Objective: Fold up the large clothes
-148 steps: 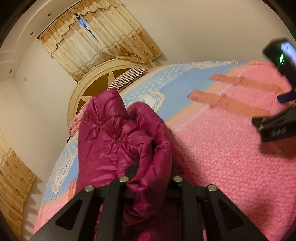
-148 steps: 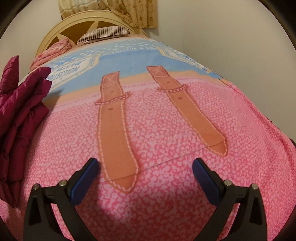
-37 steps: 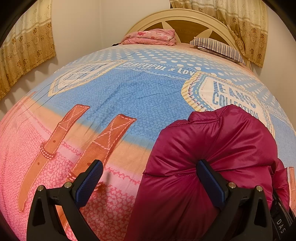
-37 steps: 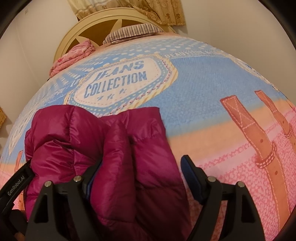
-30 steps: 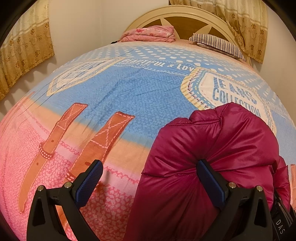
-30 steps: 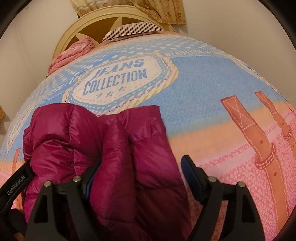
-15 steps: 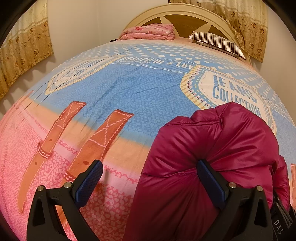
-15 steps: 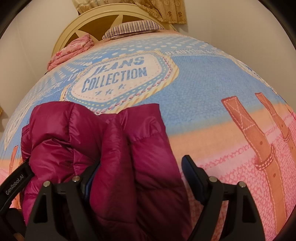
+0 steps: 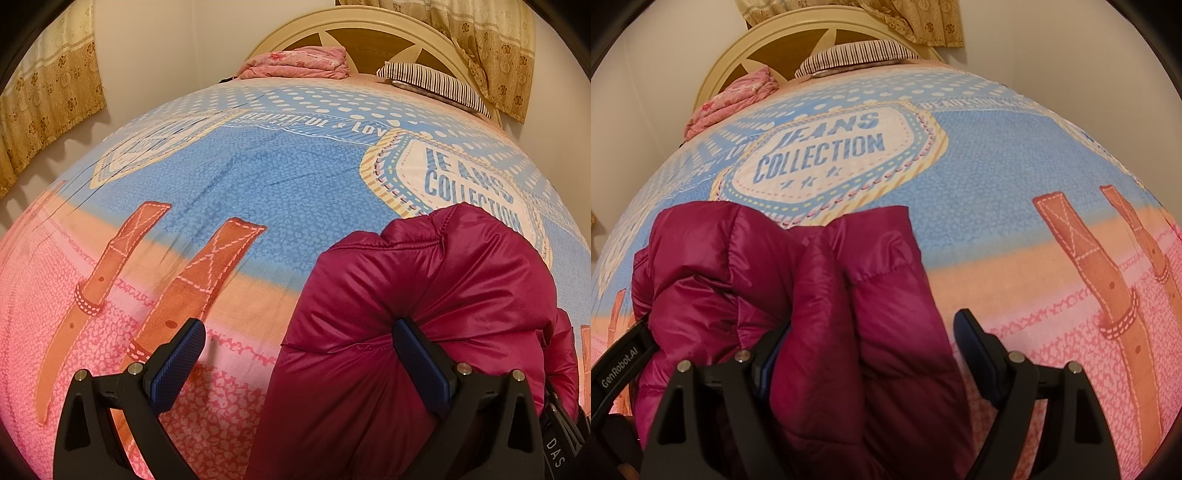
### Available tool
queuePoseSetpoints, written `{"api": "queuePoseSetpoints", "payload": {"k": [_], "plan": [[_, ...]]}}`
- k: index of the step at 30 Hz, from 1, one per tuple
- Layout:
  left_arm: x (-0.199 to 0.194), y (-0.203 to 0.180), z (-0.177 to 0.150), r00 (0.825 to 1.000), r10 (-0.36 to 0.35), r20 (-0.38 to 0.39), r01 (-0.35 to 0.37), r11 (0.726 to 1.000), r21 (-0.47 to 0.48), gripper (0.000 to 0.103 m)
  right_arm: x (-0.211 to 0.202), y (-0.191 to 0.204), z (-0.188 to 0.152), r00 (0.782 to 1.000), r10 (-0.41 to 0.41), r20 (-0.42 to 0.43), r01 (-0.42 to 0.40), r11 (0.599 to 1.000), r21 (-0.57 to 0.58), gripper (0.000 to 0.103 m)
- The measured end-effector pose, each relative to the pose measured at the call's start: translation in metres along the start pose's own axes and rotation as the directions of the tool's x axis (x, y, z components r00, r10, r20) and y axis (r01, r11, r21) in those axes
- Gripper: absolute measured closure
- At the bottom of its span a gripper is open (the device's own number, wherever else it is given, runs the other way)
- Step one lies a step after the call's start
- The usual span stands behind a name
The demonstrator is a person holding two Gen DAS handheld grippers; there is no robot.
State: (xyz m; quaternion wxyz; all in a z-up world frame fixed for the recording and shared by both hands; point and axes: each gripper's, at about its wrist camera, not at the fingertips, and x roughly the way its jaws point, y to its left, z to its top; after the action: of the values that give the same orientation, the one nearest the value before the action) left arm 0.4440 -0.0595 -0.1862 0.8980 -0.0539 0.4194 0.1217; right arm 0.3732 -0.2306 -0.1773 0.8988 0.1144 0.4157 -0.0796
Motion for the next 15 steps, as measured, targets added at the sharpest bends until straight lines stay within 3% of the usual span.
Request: {"api": "queuePoseSetpoints", "payload": {"k": [6,11,15], "plan": [[-0.018,0.002,0.0,1.0,0.002,-0.023,-0.001,0.999,0.047,0.001,-0.005,0.002,0.0,1.0,-0.017,0.005,0.017,1.0,-0.024,0.019],[-0.057,0.011,-0.019,0.999,0.025,0.023,-0.028,0.99,0.135,0.001,-0.03,0.002,-0.006,1.0,-0.009,0.01,0.01,0.998,-0.06,0.019],[-0.068,0.026,-0.044,0.999,-0.034,-0.012,0.035,0.99,0.133,0.001,-0.061,-0.004,-0.023,0.999,0.022,0.031,-0.02,0.997,-0.068,0.018]]}}
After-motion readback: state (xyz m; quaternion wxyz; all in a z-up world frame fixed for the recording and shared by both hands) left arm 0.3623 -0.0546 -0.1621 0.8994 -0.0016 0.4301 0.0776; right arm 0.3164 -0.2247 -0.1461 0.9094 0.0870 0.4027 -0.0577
